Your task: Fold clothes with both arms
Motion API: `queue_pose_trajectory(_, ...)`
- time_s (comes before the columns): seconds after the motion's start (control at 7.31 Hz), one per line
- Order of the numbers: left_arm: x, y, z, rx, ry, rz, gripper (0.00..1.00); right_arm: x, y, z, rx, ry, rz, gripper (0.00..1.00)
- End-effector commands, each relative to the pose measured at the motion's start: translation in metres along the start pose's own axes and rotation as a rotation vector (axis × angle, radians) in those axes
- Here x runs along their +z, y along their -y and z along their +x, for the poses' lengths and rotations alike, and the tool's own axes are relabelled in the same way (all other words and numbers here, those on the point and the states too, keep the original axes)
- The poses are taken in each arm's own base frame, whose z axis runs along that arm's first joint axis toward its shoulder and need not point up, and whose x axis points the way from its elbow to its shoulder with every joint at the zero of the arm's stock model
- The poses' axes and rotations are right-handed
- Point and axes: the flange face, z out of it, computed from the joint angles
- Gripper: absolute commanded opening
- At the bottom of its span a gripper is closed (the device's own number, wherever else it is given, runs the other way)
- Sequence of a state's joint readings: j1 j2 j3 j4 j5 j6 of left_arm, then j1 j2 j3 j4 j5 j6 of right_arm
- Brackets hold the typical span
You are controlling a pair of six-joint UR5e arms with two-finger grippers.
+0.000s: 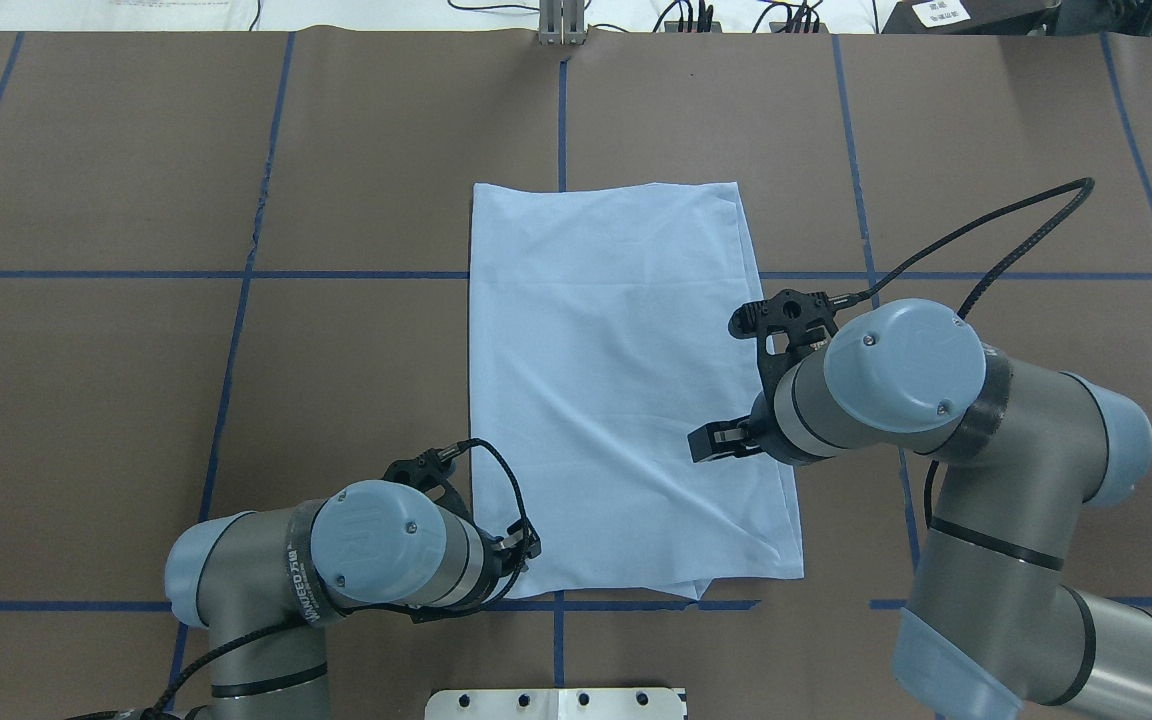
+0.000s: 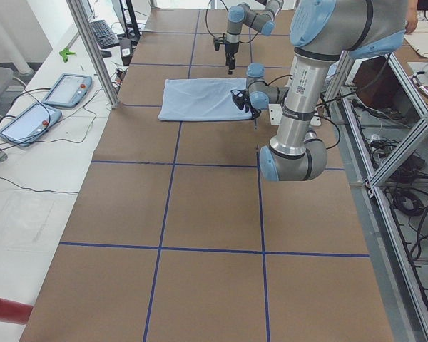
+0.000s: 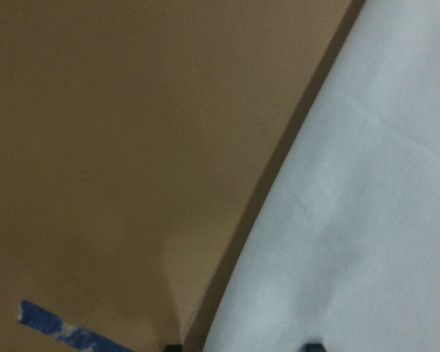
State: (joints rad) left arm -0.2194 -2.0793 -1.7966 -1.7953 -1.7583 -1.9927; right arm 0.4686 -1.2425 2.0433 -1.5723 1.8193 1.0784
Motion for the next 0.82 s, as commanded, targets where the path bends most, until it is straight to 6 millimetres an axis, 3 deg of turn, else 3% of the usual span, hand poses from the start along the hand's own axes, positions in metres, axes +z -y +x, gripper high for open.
queue_pose_trajectory(0.0,-0.0019,-0.0012,0.0014,-0.001,-0.004,-0.003,0.62,-0.0005,0.001,0.0007,0.002,0.0,0.002,1.0)
queue_pose_trajectory(0.41,-0.0027,-0.0014,0.0016,0.0,-0.005,-0.004,0.09,-0.0008,0.0016,0.0012,0.004,-0.001,0.003,1.0)
queue_pose_trajectory(0.55,-0.0041,-0.0019,0.002,0.0,-0.008,-0.005,0.0,-0.0008,0.0016,0.0012,0.006,-0.001,0.003,1.0)
queue_pose_trajectory(0.68,-0.0082,-0.002,0.0025,0.004,-0.013,-0.008,0.0,-0.0004,0.0014,0.0019,0.006,-0.002,0.002,1.0)
